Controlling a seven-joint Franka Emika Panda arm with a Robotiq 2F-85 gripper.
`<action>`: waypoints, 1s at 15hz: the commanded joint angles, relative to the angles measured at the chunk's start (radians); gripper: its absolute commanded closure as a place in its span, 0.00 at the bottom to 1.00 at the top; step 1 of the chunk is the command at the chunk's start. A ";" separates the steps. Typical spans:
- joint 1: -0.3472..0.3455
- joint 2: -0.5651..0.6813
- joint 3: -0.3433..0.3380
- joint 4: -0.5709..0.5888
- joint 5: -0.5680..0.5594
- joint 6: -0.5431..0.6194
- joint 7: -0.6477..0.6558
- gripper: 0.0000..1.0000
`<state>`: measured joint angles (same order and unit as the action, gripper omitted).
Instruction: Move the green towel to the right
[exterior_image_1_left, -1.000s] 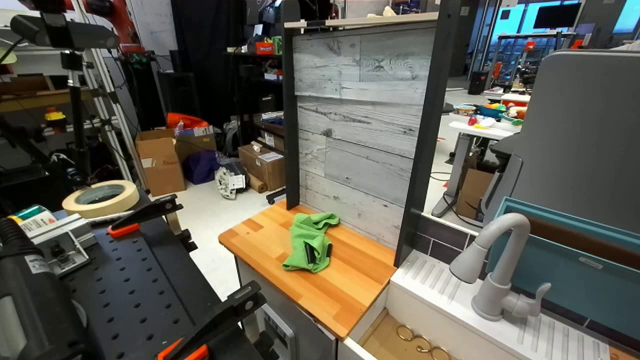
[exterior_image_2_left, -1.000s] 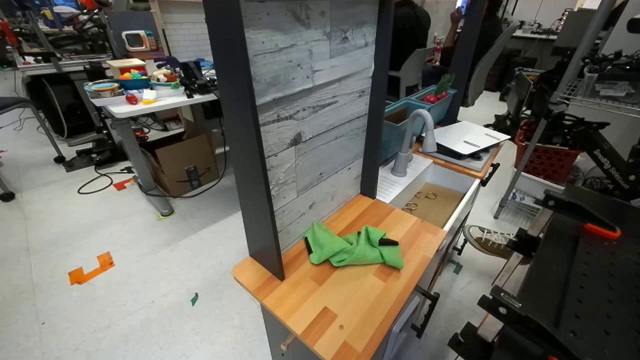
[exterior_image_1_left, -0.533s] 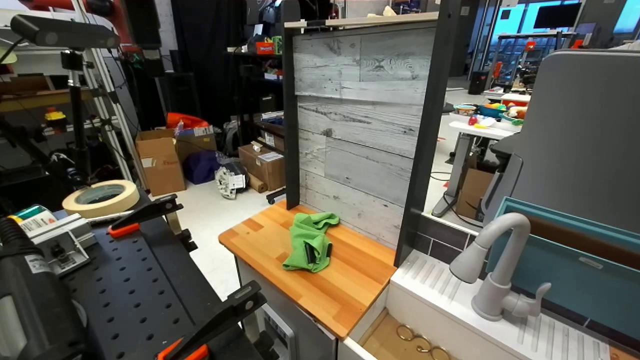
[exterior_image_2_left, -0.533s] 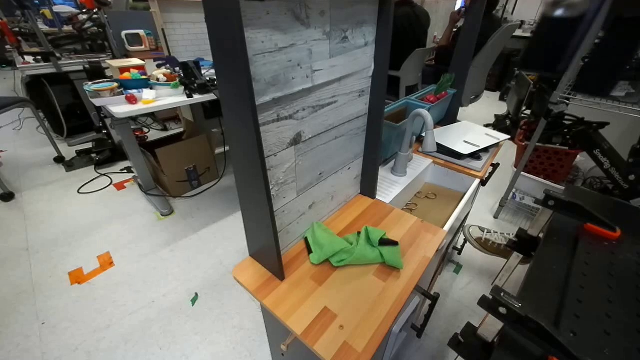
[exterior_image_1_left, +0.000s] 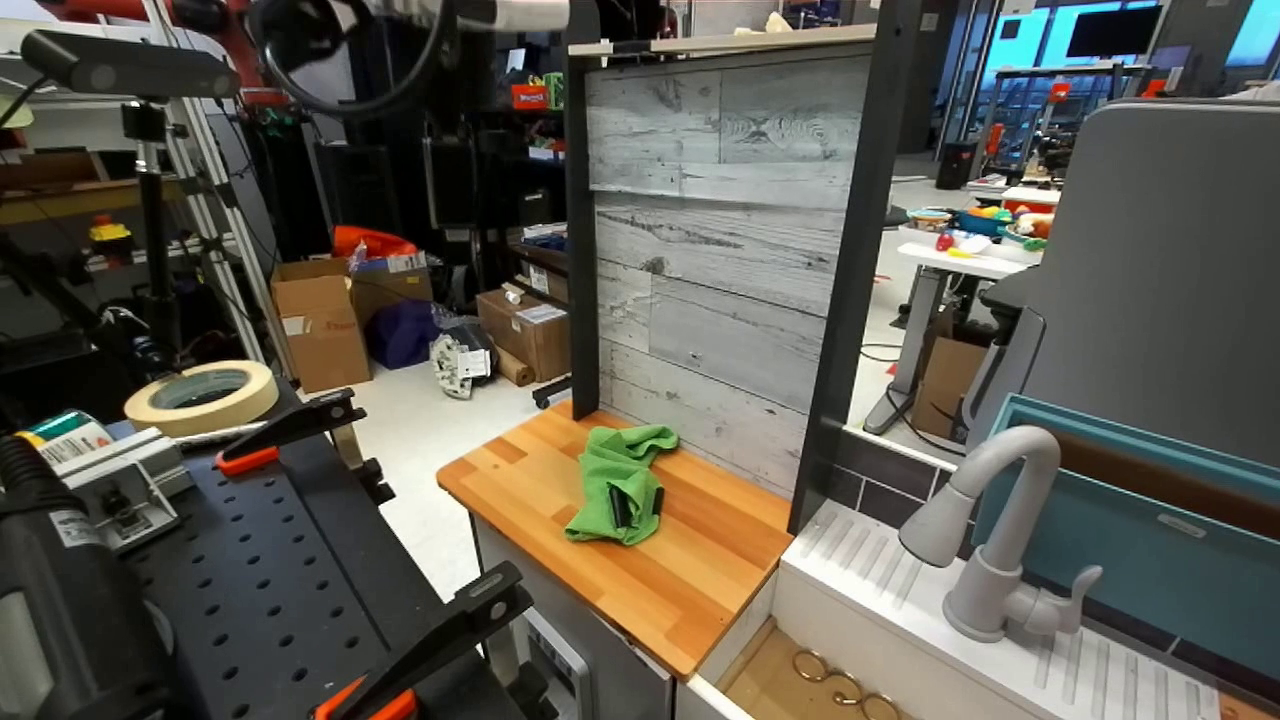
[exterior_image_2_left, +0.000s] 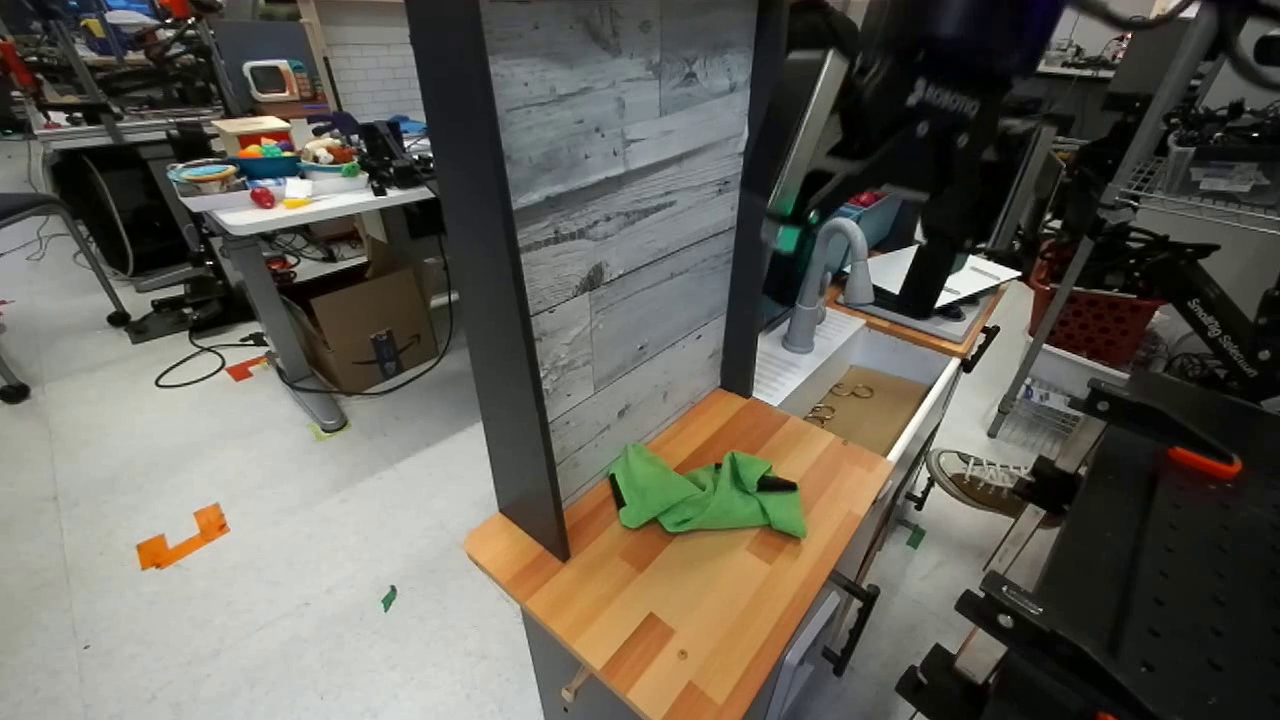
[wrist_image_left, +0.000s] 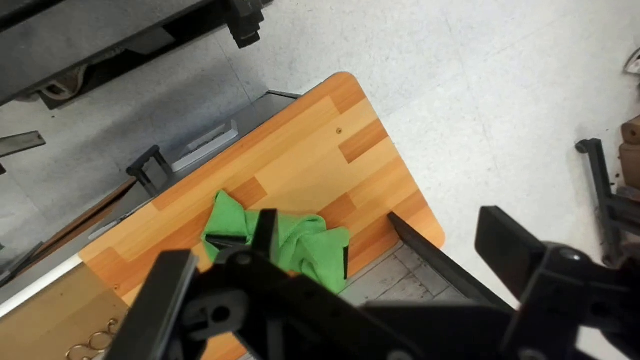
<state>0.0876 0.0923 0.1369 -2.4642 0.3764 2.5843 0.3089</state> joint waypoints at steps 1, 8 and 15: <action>0.021 0.203 -0.025 0.107 -0.051 0.086 0.068 0.00; 0.021 0.510 -0.074 0.272 -0.056 0.207 0.084 0.00; 0.020 0.717 -0.092 0.474 -0.034 0.229 0.125 0.00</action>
<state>0.0985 0.7214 0.0542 -2.0855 0.3234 2.7878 0.4067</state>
